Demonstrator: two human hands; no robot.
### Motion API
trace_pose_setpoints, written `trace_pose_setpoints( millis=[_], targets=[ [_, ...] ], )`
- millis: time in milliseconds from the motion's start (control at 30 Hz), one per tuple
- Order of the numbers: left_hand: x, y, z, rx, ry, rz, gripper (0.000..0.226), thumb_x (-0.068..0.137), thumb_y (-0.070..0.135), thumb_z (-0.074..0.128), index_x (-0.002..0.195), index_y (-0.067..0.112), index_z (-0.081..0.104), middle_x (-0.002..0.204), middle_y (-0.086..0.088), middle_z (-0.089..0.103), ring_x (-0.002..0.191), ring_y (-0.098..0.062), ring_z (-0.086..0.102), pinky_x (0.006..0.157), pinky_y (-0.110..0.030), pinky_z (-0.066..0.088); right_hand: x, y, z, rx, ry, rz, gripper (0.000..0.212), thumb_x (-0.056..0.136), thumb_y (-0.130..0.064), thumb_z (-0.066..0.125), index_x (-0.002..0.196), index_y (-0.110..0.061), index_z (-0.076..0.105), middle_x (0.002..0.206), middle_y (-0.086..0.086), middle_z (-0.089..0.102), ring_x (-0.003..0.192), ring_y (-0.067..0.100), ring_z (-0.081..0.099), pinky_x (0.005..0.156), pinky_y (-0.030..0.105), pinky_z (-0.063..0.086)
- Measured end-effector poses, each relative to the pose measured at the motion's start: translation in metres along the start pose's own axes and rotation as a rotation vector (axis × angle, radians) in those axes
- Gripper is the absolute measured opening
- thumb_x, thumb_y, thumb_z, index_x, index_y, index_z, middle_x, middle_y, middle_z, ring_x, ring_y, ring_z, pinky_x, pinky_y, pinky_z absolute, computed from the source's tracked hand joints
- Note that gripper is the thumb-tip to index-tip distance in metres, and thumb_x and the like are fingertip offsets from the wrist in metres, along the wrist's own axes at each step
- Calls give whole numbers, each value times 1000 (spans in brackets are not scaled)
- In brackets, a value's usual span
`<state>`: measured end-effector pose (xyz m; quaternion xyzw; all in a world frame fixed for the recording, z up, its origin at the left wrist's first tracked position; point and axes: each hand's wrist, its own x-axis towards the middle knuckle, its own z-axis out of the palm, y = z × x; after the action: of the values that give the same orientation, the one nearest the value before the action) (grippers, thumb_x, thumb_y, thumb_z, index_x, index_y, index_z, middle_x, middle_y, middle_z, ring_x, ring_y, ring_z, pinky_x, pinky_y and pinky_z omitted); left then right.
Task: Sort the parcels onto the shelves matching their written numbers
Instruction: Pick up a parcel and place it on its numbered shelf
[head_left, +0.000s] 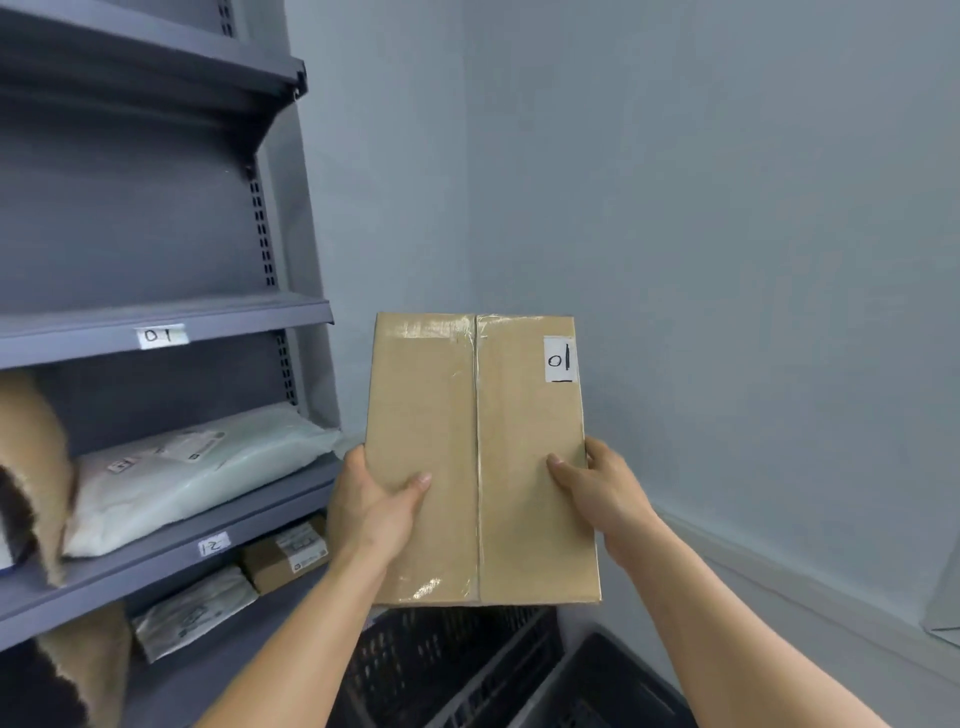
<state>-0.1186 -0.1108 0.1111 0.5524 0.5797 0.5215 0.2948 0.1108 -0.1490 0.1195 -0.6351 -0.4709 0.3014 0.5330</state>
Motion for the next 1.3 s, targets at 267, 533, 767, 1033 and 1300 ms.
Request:
trace_pose_setpoints(
  millis=[267, 533, 767, 1033, 1300],
  targets=[
    [-12, 18, -39, 7, 213, -12, 47, 78, 35, 82, 112, 32, 49, 113, 7, 64, 97, -18, 64, 87, -42, 55, 15, -28, 22, 53, -182, -90, 22, 95, -33, 61, 117, -28, 61, 109, -10, 70, 100, 16, 68, 93, 47, 55],
    [-26, 33, -90, 28, 373, 17, 45, 83, 27, 79, 110, 34, 43, 107, 9, 60, 100, -19, 61, 89, -40, 51, 15, -61, 68, 115, -353, -169, 24, 97, -32, 60, 120, -25, 60, 110, -10, 69, 101, 16, 67, 92, 44, 55],
    [-23, 55, -146, 107, 525, 31, 49, 80, 34, 81, 111, 34, 42, 115, 7, 62, 102, -19, 61, 89, -41, 53, 13, -112, 110, 180, -477, -250, 22, 98, -29, 60, 120, -24, 61, 110, -9, 68, 101, 14, 66, 89, 38, 54],
    [14, 104, -218, 175, 650, 83, 52, 81, 34, 80, 121, 21, 50, 111, 5, 62, 100, -21, 60, 85, -38, 52, 25, -200, 158, 189, -525, -384, 25, 98, -33, 62, 120, -20, 61, 113, -5, 68, 104, 18, 65, 81, 34, 50],
    [69, 138, -267, 290, 635, 118, 53, 79, 35, 81, 119, 18, 51, 113, -1, 63, 102, -26, 61, 86, -43, 55, 49, -258, 200, 100, -508, -456, 34, 98, -43, 60, 119, -16, 59, 112, 1, 67, 95, 22, 64, 68, 33, 50]
  ],
)
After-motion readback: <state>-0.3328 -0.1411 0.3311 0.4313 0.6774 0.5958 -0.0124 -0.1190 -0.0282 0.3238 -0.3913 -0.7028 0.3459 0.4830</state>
